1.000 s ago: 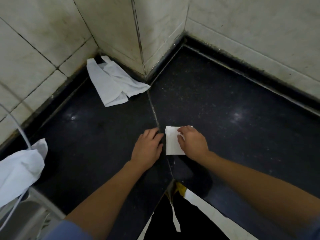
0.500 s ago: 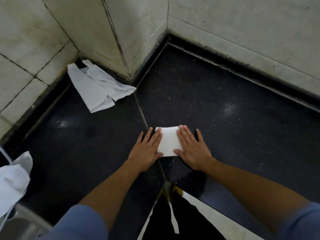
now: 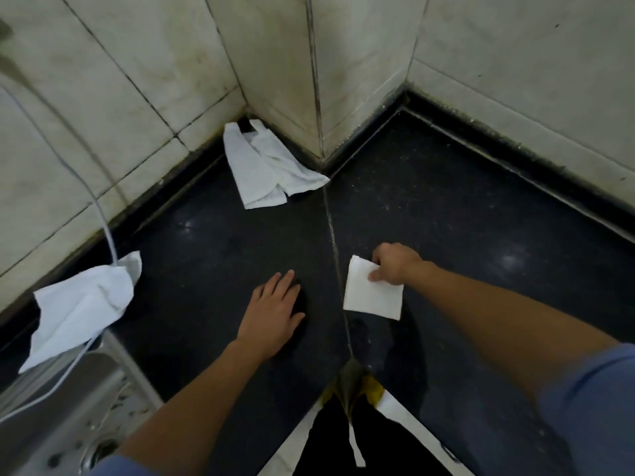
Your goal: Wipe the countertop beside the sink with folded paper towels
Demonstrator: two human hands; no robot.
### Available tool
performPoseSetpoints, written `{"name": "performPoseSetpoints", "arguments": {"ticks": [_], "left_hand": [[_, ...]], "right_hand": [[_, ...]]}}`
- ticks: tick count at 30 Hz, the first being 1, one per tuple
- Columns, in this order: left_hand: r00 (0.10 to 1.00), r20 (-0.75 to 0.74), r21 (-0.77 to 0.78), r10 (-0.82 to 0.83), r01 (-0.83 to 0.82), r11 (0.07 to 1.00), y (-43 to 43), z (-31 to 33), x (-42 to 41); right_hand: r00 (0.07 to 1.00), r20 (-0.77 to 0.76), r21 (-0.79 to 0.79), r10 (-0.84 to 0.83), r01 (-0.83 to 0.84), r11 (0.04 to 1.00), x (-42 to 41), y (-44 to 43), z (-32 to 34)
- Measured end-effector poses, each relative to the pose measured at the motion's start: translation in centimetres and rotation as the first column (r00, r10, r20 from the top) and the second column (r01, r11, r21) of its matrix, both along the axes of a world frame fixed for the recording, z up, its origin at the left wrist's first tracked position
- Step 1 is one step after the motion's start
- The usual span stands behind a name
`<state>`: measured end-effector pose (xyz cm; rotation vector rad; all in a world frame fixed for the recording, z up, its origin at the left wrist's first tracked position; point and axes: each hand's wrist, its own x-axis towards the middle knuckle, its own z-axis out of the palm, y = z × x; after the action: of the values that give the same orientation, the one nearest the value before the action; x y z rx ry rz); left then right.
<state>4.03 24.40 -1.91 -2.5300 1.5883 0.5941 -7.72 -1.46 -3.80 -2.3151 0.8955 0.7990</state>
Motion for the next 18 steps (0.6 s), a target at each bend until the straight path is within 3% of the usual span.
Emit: {"name": "performPoseSetpoints", "arguments": {"ticks": [5, 10, 14, 18], "left_hand": [[0.997, 0.040, 0.012, 0.066, -0.066, 0.998, 1.6, 1.2, 0.1], [0.999, 0.035, -0.061, -0.031, 0.033, 0.998, -0.6, 2.8, 0.1], [0.974, 0.025, -0.112, -0.223, 0.225, 0.968, -3.9, 4.4, -1.1], [0.911, 0.080, -0.154, -0.404, 0.412, 0.898, -7.8, 6.1, -4.4]], "right_hand": [[0.993, 0.102, 0.073, -0.056, 0.049, 0.996, -1.4, 1.1, 1.2], [0.927, 0.286, 0.107, -0.244, 0.222, 0.969, -5.0, 2.5, 4.5], [0.893, 0.362, -0.055, -0.266, 0.306, 0.950, -10.1, 4.0, 7.7], [0.909, 0.378, -0.353, -0.178, 0.319, 0.879, -17.4, 6.4, 10.1]]}}
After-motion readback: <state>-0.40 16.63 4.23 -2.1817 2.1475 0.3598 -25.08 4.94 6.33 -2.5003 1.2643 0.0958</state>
